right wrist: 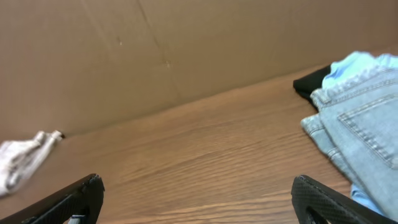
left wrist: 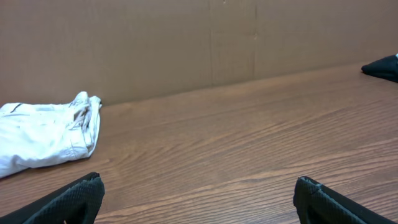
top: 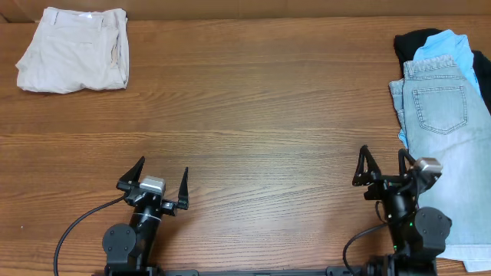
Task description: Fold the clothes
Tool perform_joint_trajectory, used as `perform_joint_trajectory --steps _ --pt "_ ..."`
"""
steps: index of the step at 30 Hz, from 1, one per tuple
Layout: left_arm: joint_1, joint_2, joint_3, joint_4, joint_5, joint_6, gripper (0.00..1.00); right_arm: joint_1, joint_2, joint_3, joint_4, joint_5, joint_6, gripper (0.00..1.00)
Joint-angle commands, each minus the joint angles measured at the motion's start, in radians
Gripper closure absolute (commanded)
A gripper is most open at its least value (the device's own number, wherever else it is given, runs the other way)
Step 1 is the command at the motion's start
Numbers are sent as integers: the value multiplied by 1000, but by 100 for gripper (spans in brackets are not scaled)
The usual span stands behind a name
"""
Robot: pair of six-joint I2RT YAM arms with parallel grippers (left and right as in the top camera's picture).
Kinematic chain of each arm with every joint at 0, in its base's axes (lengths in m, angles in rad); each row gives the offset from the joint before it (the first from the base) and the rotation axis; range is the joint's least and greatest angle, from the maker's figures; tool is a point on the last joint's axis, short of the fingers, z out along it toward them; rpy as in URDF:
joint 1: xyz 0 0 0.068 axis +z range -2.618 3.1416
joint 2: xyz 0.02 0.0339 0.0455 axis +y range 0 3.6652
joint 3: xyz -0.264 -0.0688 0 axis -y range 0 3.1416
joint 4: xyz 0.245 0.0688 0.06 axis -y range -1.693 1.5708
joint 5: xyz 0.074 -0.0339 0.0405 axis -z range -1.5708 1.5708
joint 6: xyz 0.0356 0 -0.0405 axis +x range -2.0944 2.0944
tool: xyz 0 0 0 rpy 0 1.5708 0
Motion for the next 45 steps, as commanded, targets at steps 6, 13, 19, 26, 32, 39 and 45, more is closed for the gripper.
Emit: perform_joint_trajectory --steps 6,13,19,26,32,39,45 --pt "-6 -11 -6 2 -9 -3 0 6 -145 -94 29 11 -123 0" --pt "-6 -11 -6 2 -9 -3 0 6 -184 -147 76 11 -124 0" --pt "-6 -11 -6 2 -9 -3 0 6 -184 -175 154 -2 -123 0" --pt "-6 -11 -6 2 -9 -3 0 6 -184 -179 178 -7 -128 0" --pt "-6 -11 -6 2 -9 -3 0 6 -184 -179 77 98 -126 0" --pt "-6 -11 -6 2 -9 -3 0 6 -184 -179 80 97 -126 0" --pt "-6 -11 -6 2 -9 -3 0 5 -184 -179 82 98 -128 0"
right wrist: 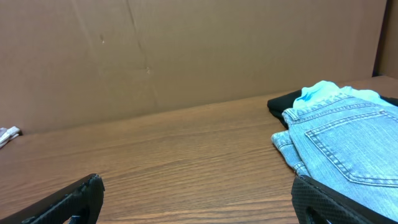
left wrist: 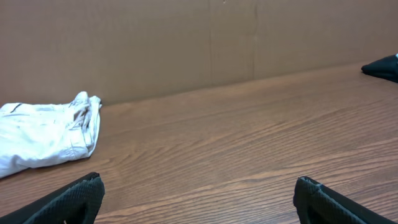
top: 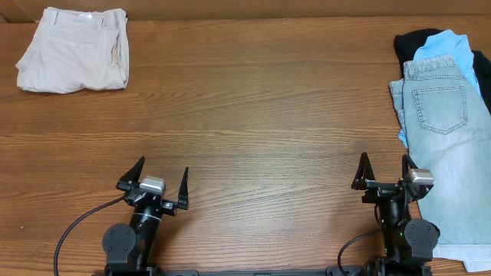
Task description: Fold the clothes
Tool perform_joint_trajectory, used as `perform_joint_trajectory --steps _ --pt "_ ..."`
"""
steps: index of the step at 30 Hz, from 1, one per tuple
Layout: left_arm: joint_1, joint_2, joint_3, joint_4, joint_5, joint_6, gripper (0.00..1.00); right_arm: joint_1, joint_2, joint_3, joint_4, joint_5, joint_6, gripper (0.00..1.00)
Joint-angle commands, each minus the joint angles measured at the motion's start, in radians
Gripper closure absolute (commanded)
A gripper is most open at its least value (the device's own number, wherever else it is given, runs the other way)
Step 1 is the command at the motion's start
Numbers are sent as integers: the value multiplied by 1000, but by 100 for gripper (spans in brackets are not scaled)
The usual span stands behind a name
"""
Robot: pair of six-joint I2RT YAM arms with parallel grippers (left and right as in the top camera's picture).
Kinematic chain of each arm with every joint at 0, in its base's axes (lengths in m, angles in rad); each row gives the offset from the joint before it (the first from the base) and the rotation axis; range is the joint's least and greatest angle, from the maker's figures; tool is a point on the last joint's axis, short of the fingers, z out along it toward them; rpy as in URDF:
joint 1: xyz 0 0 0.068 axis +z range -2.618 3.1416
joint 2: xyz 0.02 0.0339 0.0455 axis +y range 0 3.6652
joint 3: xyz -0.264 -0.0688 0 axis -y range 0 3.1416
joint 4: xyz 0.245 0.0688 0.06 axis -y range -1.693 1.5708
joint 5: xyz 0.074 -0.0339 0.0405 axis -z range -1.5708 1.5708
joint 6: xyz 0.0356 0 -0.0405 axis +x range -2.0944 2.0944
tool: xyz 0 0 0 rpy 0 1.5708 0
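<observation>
Light blue denim shorts (top: 445, 146) lie flat along the table's right edge, on top of a brighter blue garment (top: 443, 42) and a black one (top: 408, 40); the denim (right wrist: 348, 140) also shows at the right of the right wrist view. A folded beige pair of shorts (top: 73, 50) rests at the far left corner, seen too as the beige shorts (left wrist: 43, 134). My left gripper (top: 153, 180) stands open at the front left. My right gripper (top: 383, 170) is open at the front right, just left of the denim, touching nothing.
Brown wooden table (top: 253, 115) with a cardboard wall (left wrist: 205, 43) along the far side. The clothes pile on the right runs over the table's right edge region near my right arm.
My right gripper has turned to point straight ahead and sits a little lower and nearer the table's front. The left arm and all the clothes are where they were.
</observation>
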Motion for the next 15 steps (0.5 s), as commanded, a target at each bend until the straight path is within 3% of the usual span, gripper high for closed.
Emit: perform_joint_trajectory --steps 1,6,15 --pt "-6 -11 -6 2 -9 -3 0 5 -11 -11 7 16 -24 0" --pt "-6 -11 -6 2 -9 -3 0 6 -11 -11 6 16 -137 0" --pt "-6 -11 -6 2 -9 -3 0 6 -11 -11 4 16 -137 0"
